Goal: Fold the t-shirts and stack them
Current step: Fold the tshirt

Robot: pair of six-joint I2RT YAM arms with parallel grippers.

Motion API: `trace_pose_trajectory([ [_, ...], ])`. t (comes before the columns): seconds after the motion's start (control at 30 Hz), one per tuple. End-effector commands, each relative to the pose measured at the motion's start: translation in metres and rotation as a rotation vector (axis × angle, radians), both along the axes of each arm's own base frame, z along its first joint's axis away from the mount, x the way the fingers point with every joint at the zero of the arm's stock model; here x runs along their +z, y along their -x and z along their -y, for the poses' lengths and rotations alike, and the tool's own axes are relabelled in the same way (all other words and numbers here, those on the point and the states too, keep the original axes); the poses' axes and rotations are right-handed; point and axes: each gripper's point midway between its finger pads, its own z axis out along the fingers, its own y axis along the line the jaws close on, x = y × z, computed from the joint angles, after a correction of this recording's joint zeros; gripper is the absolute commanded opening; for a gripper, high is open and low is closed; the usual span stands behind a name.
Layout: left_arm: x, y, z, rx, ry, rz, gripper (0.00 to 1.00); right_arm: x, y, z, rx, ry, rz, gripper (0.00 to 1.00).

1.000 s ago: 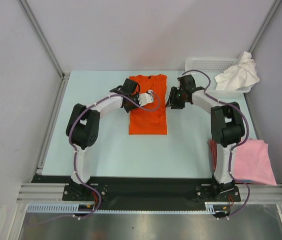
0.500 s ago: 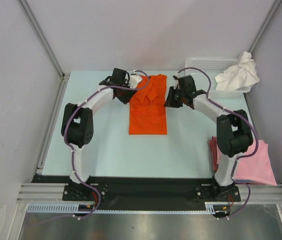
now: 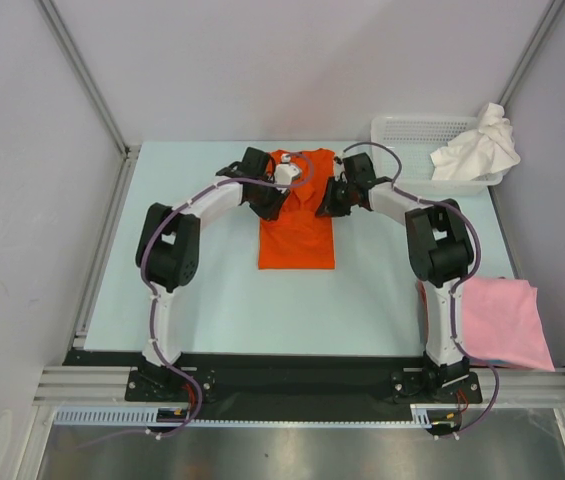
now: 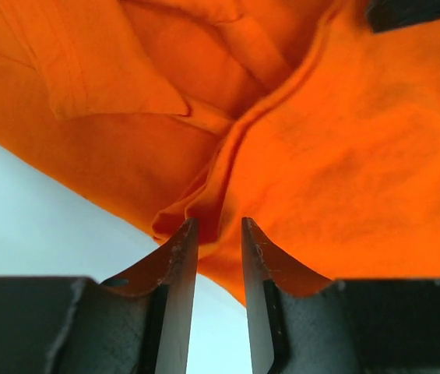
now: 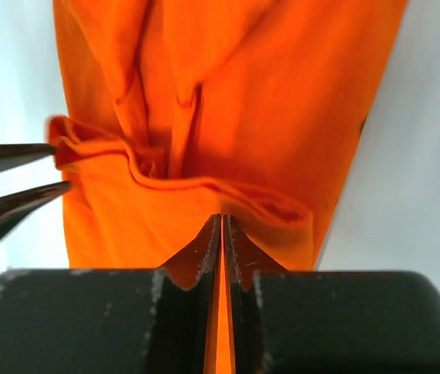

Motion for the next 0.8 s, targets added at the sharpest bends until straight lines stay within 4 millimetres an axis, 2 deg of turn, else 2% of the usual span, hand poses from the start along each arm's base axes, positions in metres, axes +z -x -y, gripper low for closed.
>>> trace_pose_trajectory([
  [0.0,-0.005,-0.025,-0.008,0.097,-0.015,0.02,0.33,0.02,-0.029,-0.003,-0.035,-0.034,0.067,0.08],
  [0.03,-0.009,-0.03,-0.01,0.109,-0.027,0.02,0.33,0.017,-0.031,-0.002,-0.039,-0.029,0.063,0.08],
  [0.07,-0.012,-0.033,-0.013,0.125,-0.04,0.021,0.33,0.005,-0.028,-0.001,-0.04,-0.016,0.034,0.08],
  [0.1,-0.013,-0.041,-0.022,0.167,-0.068,0.037,0.33,0.001,-0.028,0.001,-0.047,-0.006,0.024,0.08],
  [0.17,-0.008,-0.054,-0.027,0.209,-0.076,0.077,0.33,-0.008,-0.026,0.005,-0.061,0.007,0.0,0.08],
  [0.27,-0.002,-0.064,-0.036,0.253,-0.081,0.114,0.34,-0.009,-0.028,0.012,-0.086,0.02,0.006,0.07],
  [0.43,0.001,-0.057,-0.037,0.255,-0.079,0.105,0.39,0.009,-0.04,0.028,-0.121,0.051,0.051,0.08],
  [0.47,0.004,-0.056,-0.037,0.255,-0.073,0.107,0.4,0.019,-0.046,0.028,-0.113,0.062,0.08,0.09],
  [0.53,0.023,-0.055,-0.035,0.252,-0.049,0.132,0.46,0.039,-0.049,0.034,-0.119,0.098,0.115,0.13],
  [0.57,0.031,-0.056,-0.035,0.25,-0.041,0.15,0.47,0.049,-0.05,0.035,-0.117,0.107,0.135,0.17],
  [0.6,0.05,-0.055,-0.036,0.251,-0.028,0.179,0.48,0.068,-0.048,0.038,-0.116,0.127,0.174,0.21],
  [0.63,0.056,-0.052,-0.036,0.241,-0.023,0.187,0.5,0.073,-0.042,0.042,-0.114,0.147,0.17,0.25],
  [0.67,0.062,-0.046,-0.035,0.214,-0.02,0.191,0.51,0.077,-0.036,0.043,-0.118,0.177,0.181,0.34],
  [0.7,0.073,-0.034,-0.035,0.189,-0.009,0.199,0.52,0.072,-0.024,0.049,-0.113,0.204,0.165,0.38],
  [0.73,0.073,-0.025,-0.034,0.162,-0.01,0.193,0.52,0.083,-0.01,0.052,-0.113,0.213,0.17,0.41],
  [0.77,0.075,-0.016,-0.033,0.114,-0.012,0.205,0.51,0.083,0.002,0.05,-0.107,0.222,0.163,0.46],
])
